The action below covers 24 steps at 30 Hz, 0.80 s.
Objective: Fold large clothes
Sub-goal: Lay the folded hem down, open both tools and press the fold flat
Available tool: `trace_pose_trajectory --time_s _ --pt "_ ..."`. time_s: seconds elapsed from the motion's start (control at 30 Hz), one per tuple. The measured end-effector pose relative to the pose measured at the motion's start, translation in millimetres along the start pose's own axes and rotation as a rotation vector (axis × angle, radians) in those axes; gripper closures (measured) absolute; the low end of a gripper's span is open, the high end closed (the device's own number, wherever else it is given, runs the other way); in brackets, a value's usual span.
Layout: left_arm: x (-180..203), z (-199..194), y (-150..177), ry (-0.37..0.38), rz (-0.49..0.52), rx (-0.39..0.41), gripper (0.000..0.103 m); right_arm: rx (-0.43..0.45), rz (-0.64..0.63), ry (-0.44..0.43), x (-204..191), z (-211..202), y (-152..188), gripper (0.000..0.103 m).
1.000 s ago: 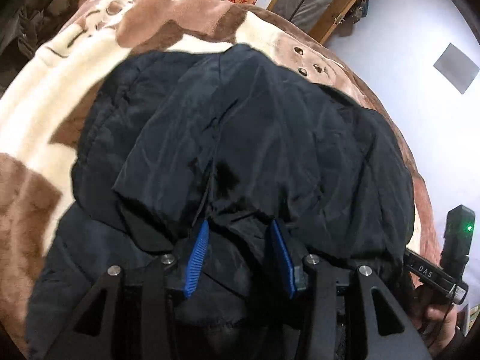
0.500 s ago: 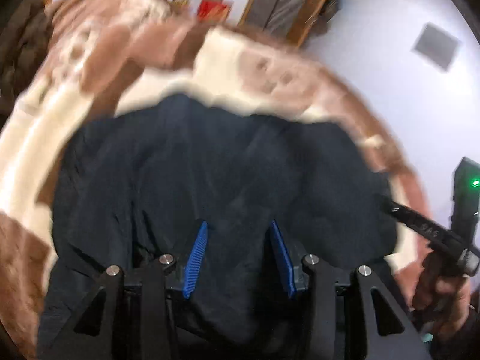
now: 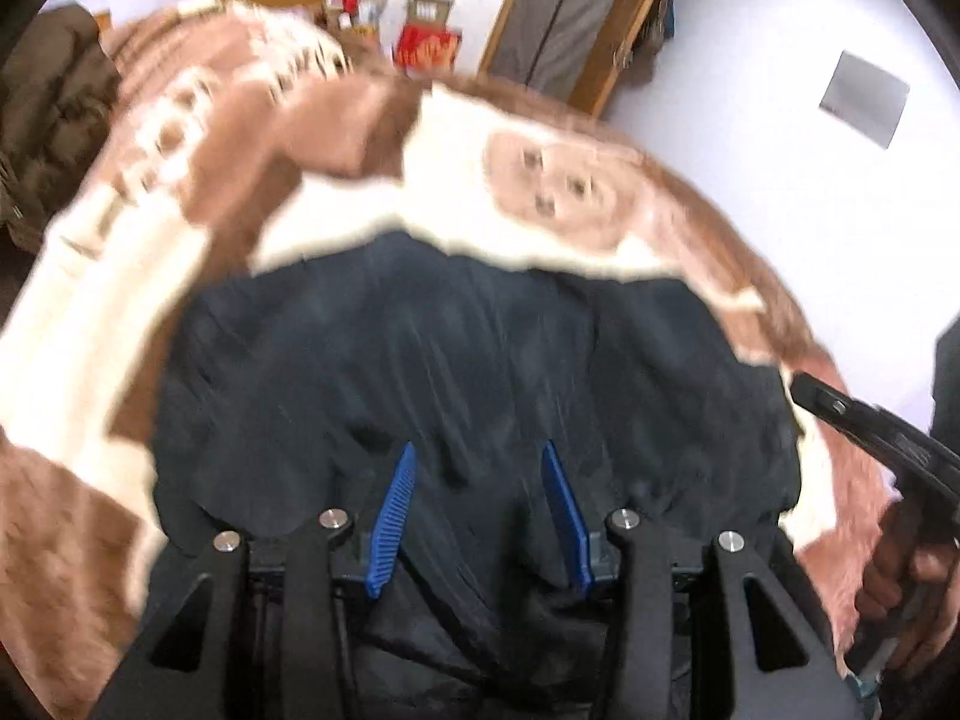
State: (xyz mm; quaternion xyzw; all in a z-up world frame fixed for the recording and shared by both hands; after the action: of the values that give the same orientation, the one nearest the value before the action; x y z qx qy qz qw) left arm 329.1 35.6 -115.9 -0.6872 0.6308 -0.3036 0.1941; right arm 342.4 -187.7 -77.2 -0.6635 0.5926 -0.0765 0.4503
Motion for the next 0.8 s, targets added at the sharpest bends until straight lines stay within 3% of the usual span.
trace_pose_trajectory --time_s 0.1,0.23,0.37,0.47,0.53,0.63,0.7,0.8 --pt "-15 15 -19 -0.039 -0.018 0.012 0.056 -0.083 -0.072 -0.063 -36 31 14 0.083" --pt "-38 57 3 -0.069 -0.057 -0.097 0.058 -0.210 -0.002 0.009 4 84 61 0.083" --pt "-37 74 18 -0.076 -0.004 -0.085 0.059 -0.186 -0.019 0.004 16 101 72 0.084" --pt "-39 68 16 -0.083 -0.019 -0.098 0.059 -0.186 -0.027 0.014 3 88 60 0.085" --pt "-38 51 10 -0.072 -0.031 -0.076 0.059 -0.107 -0.073 0.015 -6 64 39 0.084" --pt "-40 30 -3 -0.072 -0.024 -0.002 0.059 -0.019 -0.065 0.056 12 43 15 0.084" --pt "-46 37 -10 -0.086 -0.031 0.000 0.059 -0.034 -0.029 0.103 36 50 9 0.084" --pt "-56 64 -4 -0.087 -0.057 -0.058 0.059 -0.107 0.018 0.126 70 73 24 0.085"
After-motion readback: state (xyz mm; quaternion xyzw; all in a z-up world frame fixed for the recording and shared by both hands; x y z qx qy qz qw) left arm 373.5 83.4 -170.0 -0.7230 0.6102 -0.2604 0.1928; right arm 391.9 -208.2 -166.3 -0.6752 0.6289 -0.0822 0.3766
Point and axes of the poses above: each gripper's, at about its wrist camera, not at the fingertips, and z roughly the way its jaws point, x to its right, y to its underside, the point moved 10 cm from there along z, roughly the way its jaws point, and after that the axes turned 10 degrees about -y, right-handed, at the moved point
